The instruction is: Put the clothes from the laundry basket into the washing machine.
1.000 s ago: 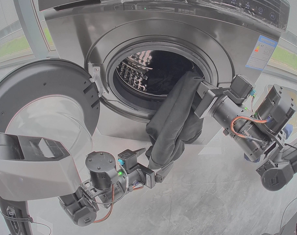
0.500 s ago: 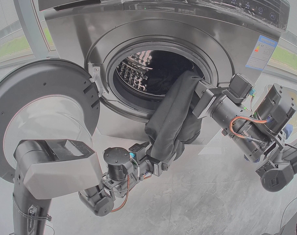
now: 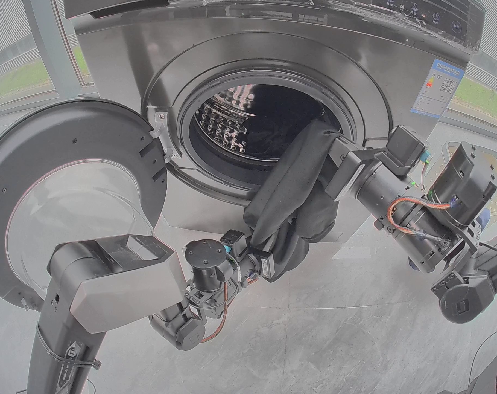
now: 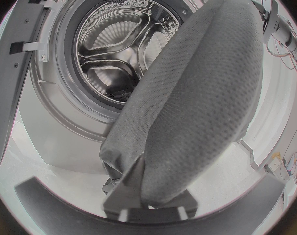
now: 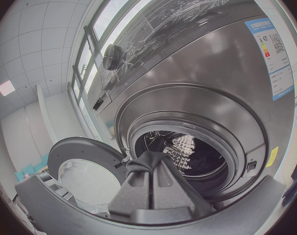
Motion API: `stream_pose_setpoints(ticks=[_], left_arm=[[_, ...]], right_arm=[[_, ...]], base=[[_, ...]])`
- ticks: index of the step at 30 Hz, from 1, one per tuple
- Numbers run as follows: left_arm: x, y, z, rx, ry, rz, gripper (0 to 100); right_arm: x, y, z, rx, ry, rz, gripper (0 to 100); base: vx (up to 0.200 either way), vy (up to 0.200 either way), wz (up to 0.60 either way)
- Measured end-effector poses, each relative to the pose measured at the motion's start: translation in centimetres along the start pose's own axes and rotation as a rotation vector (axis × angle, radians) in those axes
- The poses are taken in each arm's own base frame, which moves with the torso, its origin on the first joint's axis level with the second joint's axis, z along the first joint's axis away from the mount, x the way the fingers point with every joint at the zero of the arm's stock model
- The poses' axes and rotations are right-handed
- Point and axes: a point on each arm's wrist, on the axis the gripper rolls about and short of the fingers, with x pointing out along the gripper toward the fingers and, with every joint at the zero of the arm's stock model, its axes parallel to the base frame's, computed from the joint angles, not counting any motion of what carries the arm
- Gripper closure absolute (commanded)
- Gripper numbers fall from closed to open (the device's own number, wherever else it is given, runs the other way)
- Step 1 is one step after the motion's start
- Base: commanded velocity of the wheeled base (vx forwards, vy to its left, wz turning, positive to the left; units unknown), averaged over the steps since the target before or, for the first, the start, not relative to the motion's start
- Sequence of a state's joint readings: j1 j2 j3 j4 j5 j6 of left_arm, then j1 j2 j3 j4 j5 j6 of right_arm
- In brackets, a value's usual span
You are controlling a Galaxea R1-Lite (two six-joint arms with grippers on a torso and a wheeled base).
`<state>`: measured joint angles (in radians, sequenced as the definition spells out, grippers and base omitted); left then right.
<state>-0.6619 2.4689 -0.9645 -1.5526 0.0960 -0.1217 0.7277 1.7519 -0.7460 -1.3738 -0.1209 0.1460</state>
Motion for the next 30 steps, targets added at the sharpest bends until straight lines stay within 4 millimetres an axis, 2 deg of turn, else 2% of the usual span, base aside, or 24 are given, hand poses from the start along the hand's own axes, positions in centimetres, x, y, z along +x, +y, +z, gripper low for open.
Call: stream_pose_setpoints(ticks=[6, 10, 15, 18, 26, 30], left_arm=[[-0.1, 0.3, 0.6, -0.001, -0.008, 0.009, 100], [-1.3, 0.3, 1.8, -0.001, -0.001, 0.01, 100], [-4.3, 0.2, 5.5, 0.0, -0.016, 0.003, 100], [-6.8, 0.1, 8.5, -0.003, -0.051, -0.003, 100], [-12.3, 1.0, 15.6, -0.026, -0.212, 0.014, 100], [-14.1, 1.3, 17.6, -0.048, -0.276, 0.019, 100]], right_arm=[[-0.3, -0.4, 0.1, -0.004, 0.004, -0.012, 100], [-0.3, -1.0, 0.1, -0.011, 0.004, -0.03, 100], [-0.6, -2.5, 0.0, -0.03, 0.017, -0.059, 100], [-1.3, -3.5, -0.3, -0.045, 0.048, -0.047, 100], [-5.5, -5.9, -2.2, -0.058, 0.208, 0.002, 100], [-6.3, -6.2, -2.0, -0.056, 0.203, 0.007, 100]], base=[[0.0, 0.0, 0.0], [0.0, 0.0, 0.0], [0.0, 0.0, 0.0], [0.0, 0.0, 0.0], [0.0, 0.0, 0.0], [0.0, 0.0, 0.0]])
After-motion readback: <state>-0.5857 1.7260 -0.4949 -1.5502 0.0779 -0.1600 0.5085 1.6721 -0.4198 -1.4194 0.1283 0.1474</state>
